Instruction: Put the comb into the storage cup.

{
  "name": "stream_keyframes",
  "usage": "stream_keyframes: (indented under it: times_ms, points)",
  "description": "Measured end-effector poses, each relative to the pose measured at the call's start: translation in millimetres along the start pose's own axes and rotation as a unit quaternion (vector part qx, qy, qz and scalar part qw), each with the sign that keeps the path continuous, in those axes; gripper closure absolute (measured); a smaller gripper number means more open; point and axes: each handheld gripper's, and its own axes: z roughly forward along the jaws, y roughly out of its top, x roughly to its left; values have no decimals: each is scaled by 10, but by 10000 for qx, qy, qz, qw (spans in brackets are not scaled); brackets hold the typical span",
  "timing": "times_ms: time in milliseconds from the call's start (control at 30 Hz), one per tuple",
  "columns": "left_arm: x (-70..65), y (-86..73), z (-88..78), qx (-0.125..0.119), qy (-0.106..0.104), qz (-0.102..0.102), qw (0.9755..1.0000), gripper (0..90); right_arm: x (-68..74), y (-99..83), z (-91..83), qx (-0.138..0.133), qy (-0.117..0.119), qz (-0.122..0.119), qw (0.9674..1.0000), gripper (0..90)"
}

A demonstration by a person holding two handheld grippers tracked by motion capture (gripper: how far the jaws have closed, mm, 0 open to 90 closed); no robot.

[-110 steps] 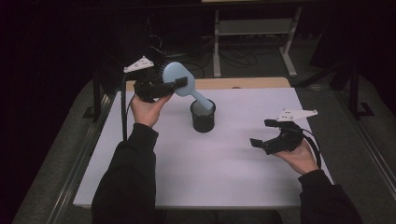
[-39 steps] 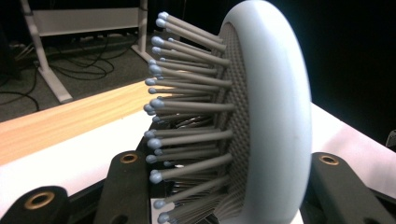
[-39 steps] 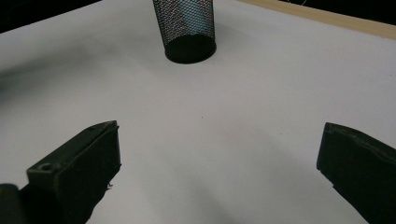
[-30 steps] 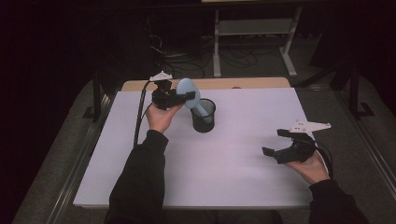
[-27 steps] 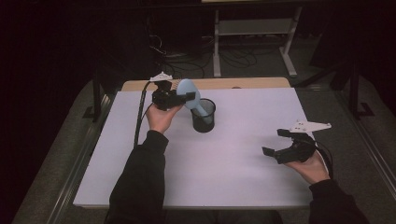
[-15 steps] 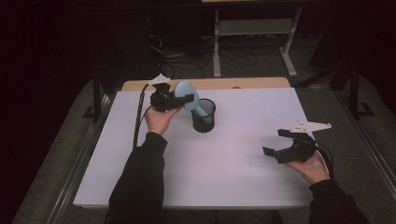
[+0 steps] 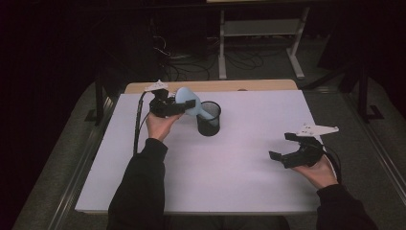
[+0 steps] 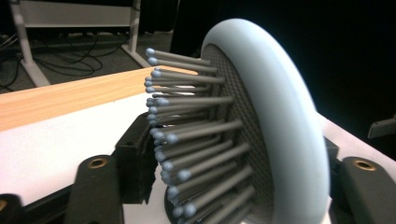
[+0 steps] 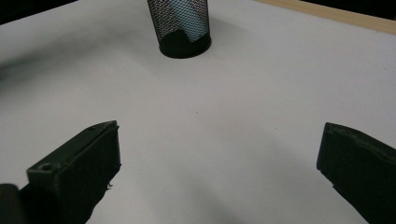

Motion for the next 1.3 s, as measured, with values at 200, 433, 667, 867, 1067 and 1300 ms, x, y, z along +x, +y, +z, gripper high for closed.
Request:
stream_keyframes:
  times_ms: [200, 433, 667, 867, 1067, 1300]
  points:
    - [-32, -9, 9, 204, -46, -23, 9998, 185, 8, 0, 4, 12, -5, -21, 10000, 0]
    - [-34, -65, -52, 251, -176, -31, 9995, 31, 7, -1, 8, 25, -12, -30, 10000, 0]
    - [-21, -120, -175, 170, -234, 65, 9996, 0, 7, -4, 11, 40, -28, -43, 10000, 0]
    - [-30, -134, -281, 125, -170, 206, 9996, 0, 6, -13, 20, 79, -44, -53, 9999, 0]
    - [-42, -143, -357, 113, -198, 288, 9993, 0, 9, -15, 22, 89, -55, -65, 9999, 0]
    - [-40, -180, -447, 174, -174, 363, 9990, 0, 13, -22, 27, 120, -58, -68, 9999, 0]
